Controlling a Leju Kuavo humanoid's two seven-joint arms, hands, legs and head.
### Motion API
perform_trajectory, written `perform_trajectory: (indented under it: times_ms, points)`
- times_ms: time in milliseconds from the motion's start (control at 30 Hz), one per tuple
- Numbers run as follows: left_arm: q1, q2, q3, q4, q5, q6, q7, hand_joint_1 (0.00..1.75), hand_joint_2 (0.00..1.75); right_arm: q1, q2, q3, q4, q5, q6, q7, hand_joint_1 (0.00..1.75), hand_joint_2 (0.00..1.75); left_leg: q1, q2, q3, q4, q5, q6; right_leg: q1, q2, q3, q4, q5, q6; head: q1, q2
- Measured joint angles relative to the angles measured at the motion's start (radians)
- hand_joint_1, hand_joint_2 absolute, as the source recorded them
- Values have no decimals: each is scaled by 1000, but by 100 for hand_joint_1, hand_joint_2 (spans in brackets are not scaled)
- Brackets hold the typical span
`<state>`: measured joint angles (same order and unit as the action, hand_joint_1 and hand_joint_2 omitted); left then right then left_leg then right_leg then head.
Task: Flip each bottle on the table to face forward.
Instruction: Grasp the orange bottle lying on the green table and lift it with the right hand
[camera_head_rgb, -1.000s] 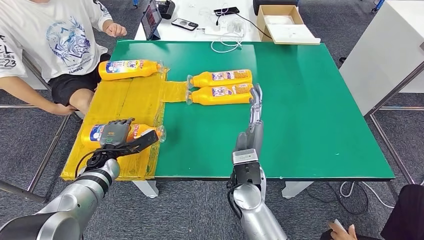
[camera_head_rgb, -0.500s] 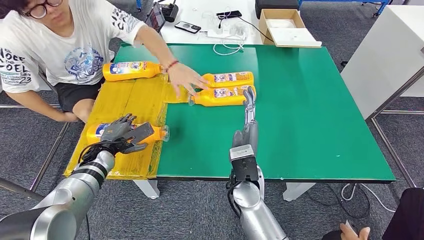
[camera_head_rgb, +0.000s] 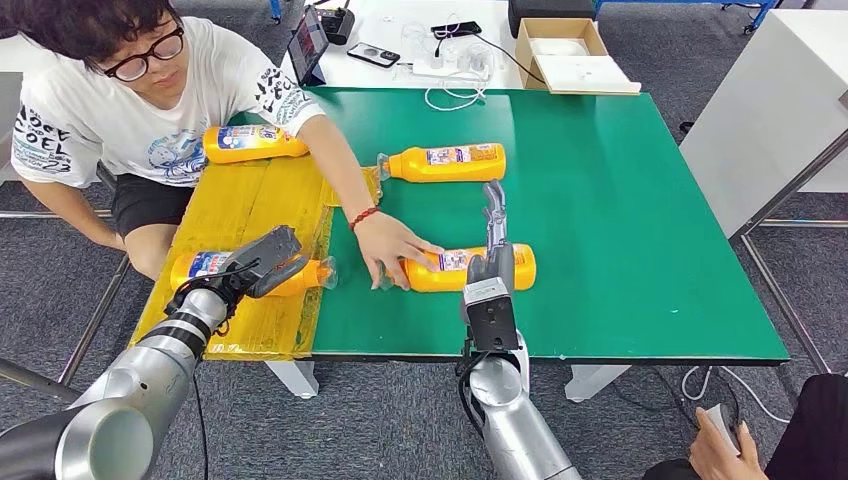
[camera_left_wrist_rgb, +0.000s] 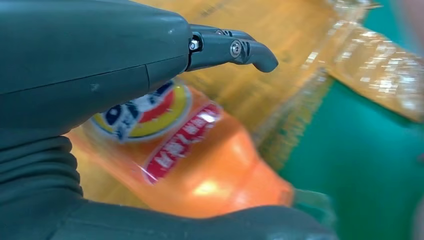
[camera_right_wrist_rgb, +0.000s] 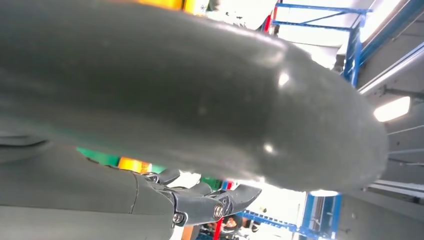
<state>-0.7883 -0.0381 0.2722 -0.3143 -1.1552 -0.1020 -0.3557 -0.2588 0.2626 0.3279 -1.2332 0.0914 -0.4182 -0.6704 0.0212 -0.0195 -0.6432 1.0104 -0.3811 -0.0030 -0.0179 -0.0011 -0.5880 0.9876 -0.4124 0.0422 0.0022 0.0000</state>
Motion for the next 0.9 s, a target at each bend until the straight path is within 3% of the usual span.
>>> perform_trajectory:
  times_ms: [67, 100, 200, 233, 333, 400, 633, 900]
  points:
    - [-1, -5, 5, -1, 23, 20, -29, 0, 0, -3, 1, -8, 10, 0, 6, -2, 0, 0, 0, 0, 0, 0, 0, 0, 0, 0, -1, 0, 0, 0, 0, 0]
    - [1, -9, 7, -3, 41, 60, -46, 0, 0, -3, 2, -11, 13, 2, 7, -2, 0, 44, 0, 0, -1, 0, 0, 0, 0, 0, -2, 0, 0, 0, 0, 0]
    - [26, -40, 31, -23, 153, 303, -154, 0, 131, -3, 3, -15, 23, 38, 12, 28, 0, 175, 0, 1, -6, 0, 0, 0, 0, 0, -6, 0, 0, 0, 0, 0]
    - [35, -53, 44, -35, 211, 402, -207, 0, 175, -4, 2, -14, 29, 63, 19, 54, 0, 175, 0, 2, -7, 0, 0, 0, 0, 0, -8, 0, 1, 0, 0, 0]
    - [66, -84, 60, -104, 408, 633, -322, 0, 175, -20, -9, 0, 82, 163, 56, 147, 0, 175, 0, 3, -10, 0, 0, 0, 0, 1, -10, 0, 1, 0, 0, 0]
    - [92, -95, 34, -168, 526, 713, -339, 0, 175, -42, -22, 9, 137, 217, 73, 183, 0, 175, 0, 4, -10, 1, 0, 0, 0, 1, -10, 0, 1, 1, 0, 0]
    - [163, -100, -71, -323, 638, 792, -345, 0, 175, -108, -66, 14, 264, 307, 106, 273, 0, 175, 0, 4, -13, 1, 0, 0, 0, 1, -13, 0, 1, 1, 0, 0]
    - [223, -104, -147, -423, 651, 801, -345, 0, 175, -203, -144, 14, 402, 385, 201, 367, 0, 175, 0, 4, -15, 1, 0, 0, 0, 1, -14, 0, 1, 1, 0, 0]
